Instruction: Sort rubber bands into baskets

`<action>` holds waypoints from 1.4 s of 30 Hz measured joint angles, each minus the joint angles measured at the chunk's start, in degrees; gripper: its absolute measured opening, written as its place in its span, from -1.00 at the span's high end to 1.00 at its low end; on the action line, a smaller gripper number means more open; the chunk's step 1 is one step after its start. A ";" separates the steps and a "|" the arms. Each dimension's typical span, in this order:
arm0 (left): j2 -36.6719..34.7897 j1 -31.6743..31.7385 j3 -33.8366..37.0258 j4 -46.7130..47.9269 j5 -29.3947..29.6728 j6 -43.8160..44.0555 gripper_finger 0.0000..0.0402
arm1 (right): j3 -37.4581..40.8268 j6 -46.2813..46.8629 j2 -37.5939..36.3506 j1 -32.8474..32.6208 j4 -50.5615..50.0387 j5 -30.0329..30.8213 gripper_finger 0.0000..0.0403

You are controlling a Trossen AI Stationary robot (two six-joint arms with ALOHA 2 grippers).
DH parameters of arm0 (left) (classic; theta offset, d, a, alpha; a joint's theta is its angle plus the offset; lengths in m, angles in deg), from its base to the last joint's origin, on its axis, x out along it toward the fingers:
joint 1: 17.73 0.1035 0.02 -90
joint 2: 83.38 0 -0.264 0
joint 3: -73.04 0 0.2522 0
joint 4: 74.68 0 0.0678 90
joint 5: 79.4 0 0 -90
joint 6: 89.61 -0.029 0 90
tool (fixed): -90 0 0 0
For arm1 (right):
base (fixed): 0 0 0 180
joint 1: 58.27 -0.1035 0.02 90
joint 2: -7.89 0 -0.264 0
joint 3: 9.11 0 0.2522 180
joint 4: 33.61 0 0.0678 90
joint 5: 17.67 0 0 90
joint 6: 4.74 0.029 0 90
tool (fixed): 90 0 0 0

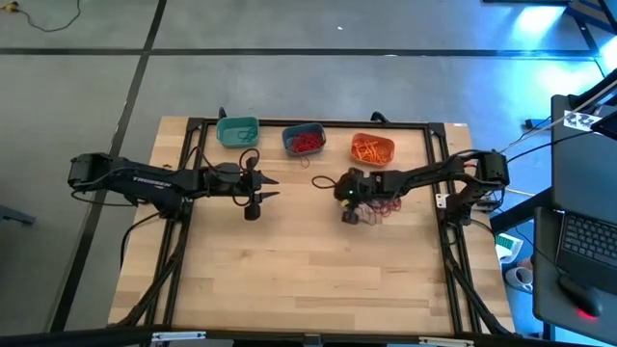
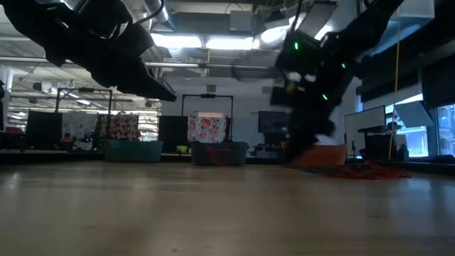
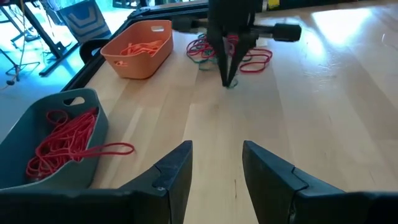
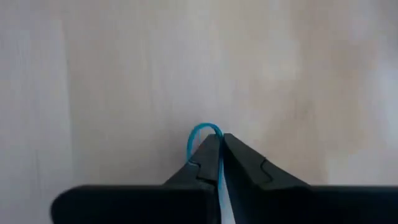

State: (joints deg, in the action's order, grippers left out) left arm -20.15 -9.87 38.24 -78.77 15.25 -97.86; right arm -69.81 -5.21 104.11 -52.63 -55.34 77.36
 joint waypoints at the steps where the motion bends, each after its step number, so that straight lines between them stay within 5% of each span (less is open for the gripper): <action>1: 0.00 0.00 0.00 -0.07 0.00 0.20 0.31 | -0.52 -0.02 -0.25 -0.14 1.27 0.68 0.91; 12: 0.98 -0.65 0.00 -3.49 -4.05 0.96 0.31 | -6.49 -6.44 -0.32 -1.24 14.27 0.37 0.94; 23: 12.33 -2.32 0.04 -17.60 -4.68 2.58 0.31 | -10.76 -11.83 -0.38 -1.27 27.66 -3.77 0.95; 34: 20.50 -2.21 -2.06 -31.21 -4.55 6.26 0.31 | -12.33 -12.58 -0.38 -2.70 31.06 -6.75 0.95; 42: 25.76 -2.27 -7.17 -32.13 -4.63 6.43 0.32 | -12.33 -13.27 -0.38 -3.67 31.89 -7.36 0.95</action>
State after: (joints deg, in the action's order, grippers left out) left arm 5.61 -12.14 31.07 -110.89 10.61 -91.43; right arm -82.14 -18.48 103.72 -56.30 -23.45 70.00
